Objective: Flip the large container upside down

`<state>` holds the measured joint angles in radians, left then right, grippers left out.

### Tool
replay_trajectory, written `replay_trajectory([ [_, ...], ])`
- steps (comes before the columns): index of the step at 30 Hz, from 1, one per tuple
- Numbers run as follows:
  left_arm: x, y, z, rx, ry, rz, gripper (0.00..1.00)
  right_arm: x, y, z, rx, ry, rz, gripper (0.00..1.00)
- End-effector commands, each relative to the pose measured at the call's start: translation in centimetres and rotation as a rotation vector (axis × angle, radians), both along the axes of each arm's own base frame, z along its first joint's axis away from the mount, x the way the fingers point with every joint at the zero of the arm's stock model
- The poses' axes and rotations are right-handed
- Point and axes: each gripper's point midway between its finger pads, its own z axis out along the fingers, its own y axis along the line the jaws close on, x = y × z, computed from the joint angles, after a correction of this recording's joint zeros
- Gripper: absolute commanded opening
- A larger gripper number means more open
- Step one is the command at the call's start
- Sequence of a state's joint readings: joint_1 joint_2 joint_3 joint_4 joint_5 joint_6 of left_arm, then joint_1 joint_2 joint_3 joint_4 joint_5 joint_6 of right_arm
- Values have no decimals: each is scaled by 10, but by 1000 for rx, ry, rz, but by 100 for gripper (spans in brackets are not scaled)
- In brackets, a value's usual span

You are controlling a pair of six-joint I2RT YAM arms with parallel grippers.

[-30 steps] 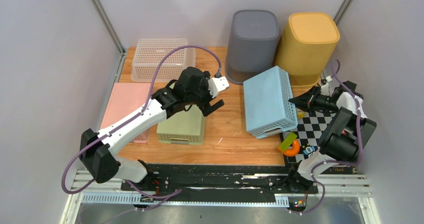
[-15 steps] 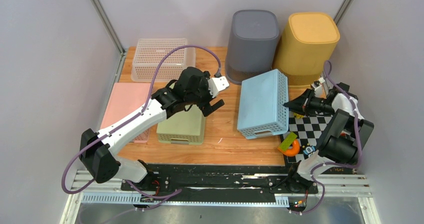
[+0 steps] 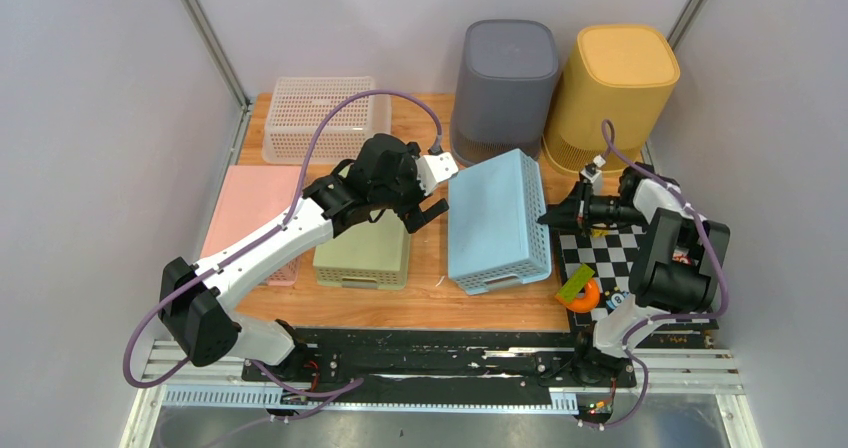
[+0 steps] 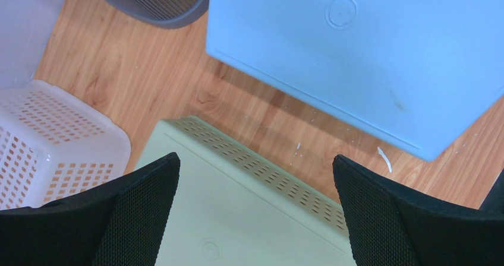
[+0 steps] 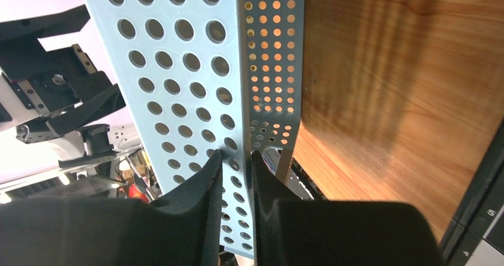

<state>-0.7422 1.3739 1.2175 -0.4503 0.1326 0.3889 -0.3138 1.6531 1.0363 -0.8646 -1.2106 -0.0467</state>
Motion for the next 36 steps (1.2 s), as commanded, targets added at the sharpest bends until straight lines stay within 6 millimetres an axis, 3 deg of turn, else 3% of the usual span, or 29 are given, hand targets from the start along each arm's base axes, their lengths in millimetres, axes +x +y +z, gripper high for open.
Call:
replay_trajectory([
  [1, -3, -6, 11, -33, -15, -19, 100, -16, 6, -27, -111, 2, 93, 4],
  [17, -4, -6, 9, -35, -13, -22, 100, -9, 9, -55, -91, -47, 40, 12],
  [31, -6, -8, 2, -33, 0, -32, 100, 11, 2, -77, -132, -42, -20, 8],
  [36, -3, -12, -12, 6, 11, -39, 100, 13, -1, -82, -163, -45, -35, 7],
])
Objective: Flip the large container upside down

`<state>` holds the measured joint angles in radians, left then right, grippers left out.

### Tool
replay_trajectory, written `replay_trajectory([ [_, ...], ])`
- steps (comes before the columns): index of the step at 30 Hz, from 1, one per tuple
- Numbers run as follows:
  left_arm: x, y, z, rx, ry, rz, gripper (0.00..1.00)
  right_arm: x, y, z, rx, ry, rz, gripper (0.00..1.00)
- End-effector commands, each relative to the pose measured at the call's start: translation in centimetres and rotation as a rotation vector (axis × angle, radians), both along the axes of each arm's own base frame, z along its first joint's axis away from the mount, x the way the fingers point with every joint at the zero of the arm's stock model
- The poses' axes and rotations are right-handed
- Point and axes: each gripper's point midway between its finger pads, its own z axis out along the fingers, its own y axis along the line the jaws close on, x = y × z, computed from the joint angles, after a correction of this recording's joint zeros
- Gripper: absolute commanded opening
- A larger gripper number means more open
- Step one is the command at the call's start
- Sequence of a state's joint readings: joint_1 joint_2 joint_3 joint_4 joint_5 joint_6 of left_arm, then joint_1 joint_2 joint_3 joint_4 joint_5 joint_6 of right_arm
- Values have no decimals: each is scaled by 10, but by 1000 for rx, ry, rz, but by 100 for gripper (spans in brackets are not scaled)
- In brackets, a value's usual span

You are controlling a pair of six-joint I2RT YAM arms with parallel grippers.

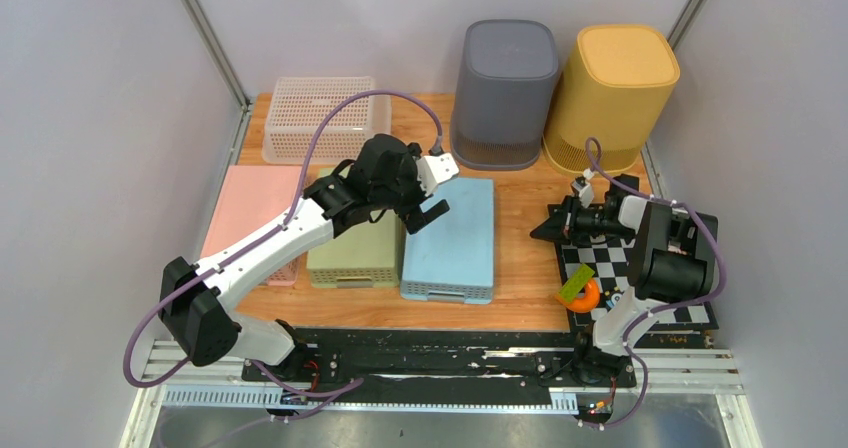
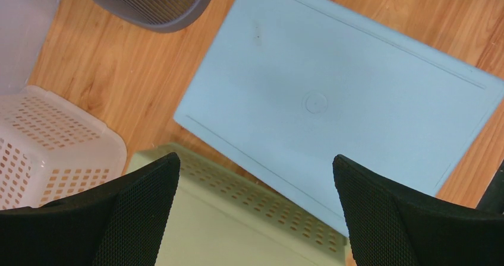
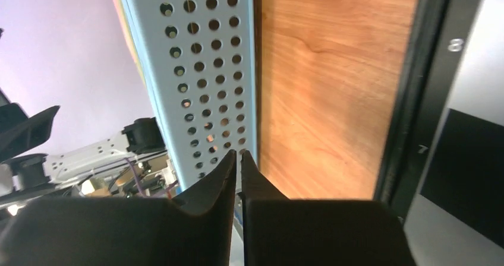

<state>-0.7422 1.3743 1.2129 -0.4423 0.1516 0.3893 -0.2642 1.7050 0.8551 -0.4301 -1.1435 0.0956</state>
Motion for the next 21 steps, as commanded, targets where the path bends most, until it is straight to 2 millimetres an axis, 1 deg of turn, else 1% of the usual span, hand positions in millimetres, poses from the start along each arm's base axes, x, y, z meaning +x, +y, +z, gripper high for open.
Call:
replay_trajectory([
  [1, 1, -10, -16, 34, 4, -16, 100, 2, -9, -18, -93, 5, -25, 7],
  [3, 5, -10, -21, 67, 0, -6, 100, 3, -9, -16, -102, -10, -26, 7],
  [5, 8, -11, -20, 73, -3, 4, 100, 5, -12, -8, -118, -41, -31, 8],
  [7, 8, -11, -18, 71, -8, 2, 100, 9, -13, 6, -138, -104, -27, 11],
  [9, 9, -10, -15, 76, -18, 4, 100, 14, -14, 27, -181, -207, -16, 16],
  [12, 9, -3, -16, 117, -38, -3, 100, 12, -11, 49, -266, -349, 35, 25],
  [14, 6, 2, -22, 164, -46, -43, 100, 8, -3, 59, -303, -440, 83, 31],
  [15, -1, 6, -30, 200, -30, -78, 100, 6, 1, 63, -325, -483, 111, 36],
  [17, -14, 11, -44, 257, 7, -158, 100, 1, 11, 68, -365, -556, 166, 41],
  [19, -23, 18, -59, 315, 32, -195, 100, -2, 17, 73, -388, -608, 194, 46],
  [21, -32, 25, -70, 357, 51, -230, 100, -3, 23, 80, -388, -643, 212, 49],
])
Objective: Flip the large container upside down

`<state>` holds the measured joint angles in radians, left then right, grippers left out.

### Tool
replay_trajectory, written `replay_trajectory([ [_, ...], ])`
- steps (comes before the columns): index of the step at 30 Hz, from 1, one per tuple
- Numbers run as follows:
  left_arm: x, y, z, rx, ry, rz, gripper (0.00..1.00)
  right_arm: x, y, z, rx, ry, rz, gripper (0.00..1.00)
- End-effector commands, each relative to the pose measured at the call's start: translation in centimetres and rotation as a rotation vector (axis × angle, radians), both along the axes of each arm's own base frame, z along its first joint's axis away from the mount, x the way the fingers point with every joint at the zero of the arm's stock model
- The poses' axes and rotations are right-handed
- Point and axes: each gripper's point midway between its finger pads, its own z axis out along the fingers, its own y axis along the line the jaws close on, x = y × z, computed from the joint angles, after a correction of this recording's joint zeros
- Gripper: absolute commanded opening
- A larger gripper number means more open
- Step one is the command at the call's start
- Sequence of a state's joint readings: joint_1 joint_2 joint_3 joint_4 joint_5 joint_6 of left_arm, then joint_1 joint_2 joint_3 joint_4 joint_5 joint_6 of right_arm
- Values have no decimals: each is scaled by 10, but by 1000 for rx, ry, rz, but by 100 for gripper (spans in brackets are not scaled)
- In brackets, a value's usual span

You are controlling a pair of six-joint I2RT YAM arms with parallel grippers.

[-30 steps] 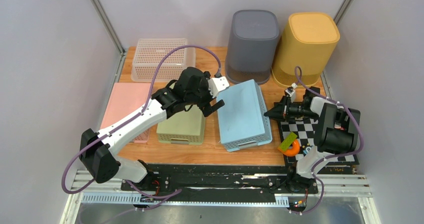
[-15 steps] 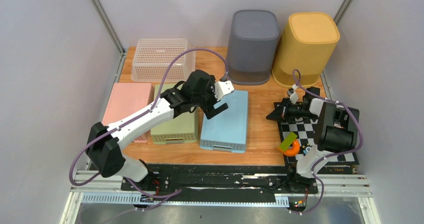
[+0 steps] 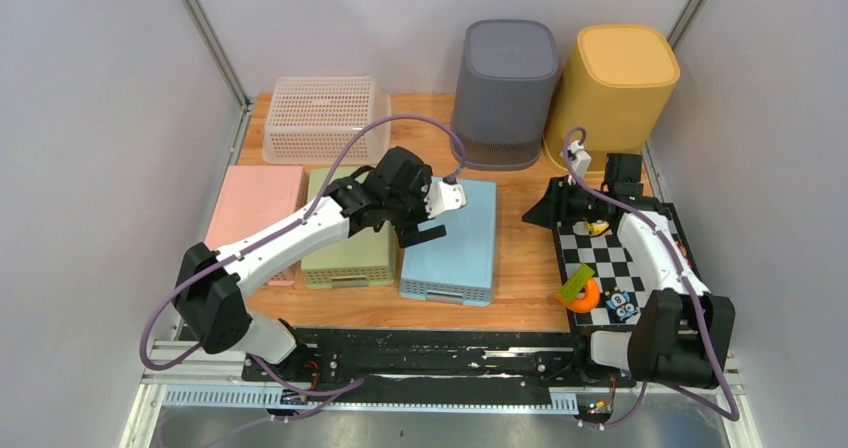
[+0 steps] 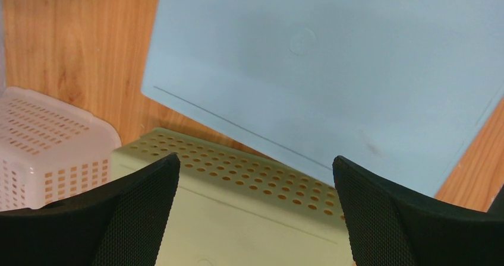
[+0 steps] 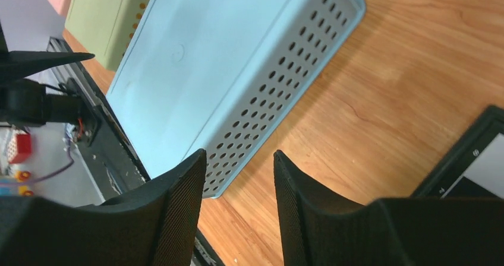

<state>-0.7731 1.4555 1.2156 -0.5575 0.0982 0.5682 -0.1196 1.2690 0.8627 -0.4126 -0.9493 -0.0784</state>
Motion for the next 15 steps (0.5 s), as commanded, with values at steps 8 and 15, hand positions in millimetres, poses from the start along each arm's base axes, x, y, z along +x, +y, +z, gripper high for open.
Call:
replay_trajectory([
  [8, -32, 34, -53, 265, 34, -157, 100, -17, 35, 4, -91, -99, 181, 54],
  [15, -19, 38, -71, 333, -15, -127, 100, -19, 44, -4, -95, -24, 224, 55],
])
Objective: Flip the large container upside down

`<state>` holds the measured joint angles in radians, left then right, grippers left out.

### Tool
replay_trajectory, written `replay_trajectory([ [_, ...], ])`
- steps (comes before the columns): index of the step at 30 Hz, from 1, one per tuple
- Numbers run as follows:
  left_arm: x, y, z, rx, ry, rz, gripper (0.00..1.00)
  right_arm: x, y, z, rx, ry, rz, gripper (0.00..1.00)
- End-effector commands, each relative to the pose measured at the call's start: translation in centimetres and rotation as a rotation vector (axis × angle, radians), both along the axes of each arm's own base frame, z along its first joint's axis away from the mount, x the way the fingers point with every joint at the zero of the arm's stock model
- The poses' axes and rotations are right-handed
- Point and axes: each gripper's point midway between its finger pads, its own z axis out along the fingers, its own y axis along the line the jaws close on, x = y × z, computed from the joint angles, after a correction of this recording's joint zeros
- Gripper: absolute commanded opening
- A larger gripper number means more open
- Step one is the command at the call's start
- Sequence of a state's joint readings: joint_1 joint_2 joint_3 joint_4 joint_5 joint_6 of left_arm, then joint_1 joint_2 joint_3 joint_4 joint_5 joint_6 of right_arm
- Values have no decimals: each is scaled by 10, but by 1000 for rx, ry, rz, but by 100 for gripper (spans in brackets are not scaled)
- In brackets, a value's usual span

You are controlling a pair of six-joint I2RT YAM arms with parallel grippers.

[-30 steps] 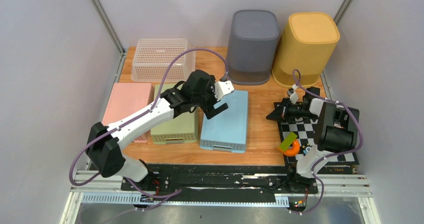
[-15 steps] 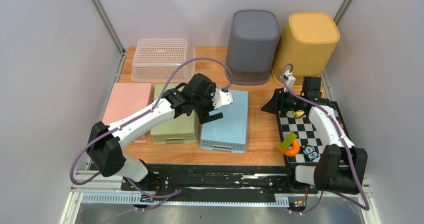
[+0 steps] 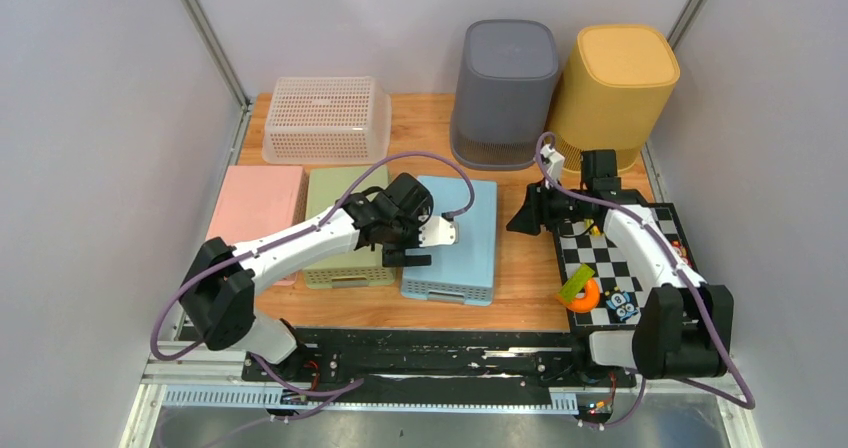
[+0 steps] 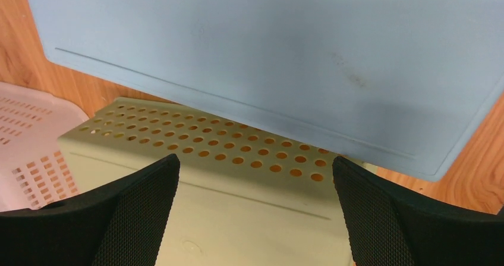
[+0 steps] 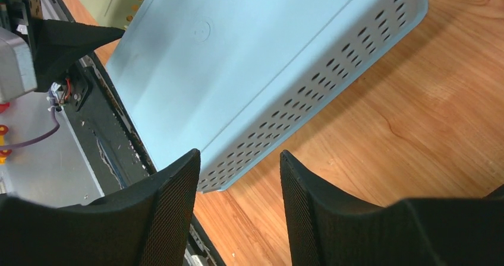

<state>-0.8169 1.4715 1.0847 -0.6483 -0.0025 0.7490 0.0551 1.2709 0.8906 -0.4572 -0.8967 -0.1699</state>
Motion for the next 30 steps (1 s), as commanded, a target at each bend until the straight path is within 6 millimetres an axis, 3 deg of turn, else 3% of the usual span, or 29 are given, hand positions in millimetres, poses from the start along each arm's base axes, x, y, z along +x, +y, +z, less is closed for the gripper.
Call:
replay_trajectory([
  [1, 7, -2, -11, 29, -33, -10, 100, -2, 4, -4, -24, 40, 31, 55],
  [7, 7, -17, -18, -6, -14, -8, 100, 1, 2, -15, -39, 98, 18, 56],
  [14, 16, -41, -14, -80, -10, 7, 100, 9, -8, -14, -102, 62, -25, 57],
  [23, 44, -57, -10, -116, -88, 76, 100, 5, -10, -20, -115, 75, -32, 57],
  [30, 76, -57, -9, -83, -211, 162, 100, 2, -10, -28, -116, 104, -26, 57],
])
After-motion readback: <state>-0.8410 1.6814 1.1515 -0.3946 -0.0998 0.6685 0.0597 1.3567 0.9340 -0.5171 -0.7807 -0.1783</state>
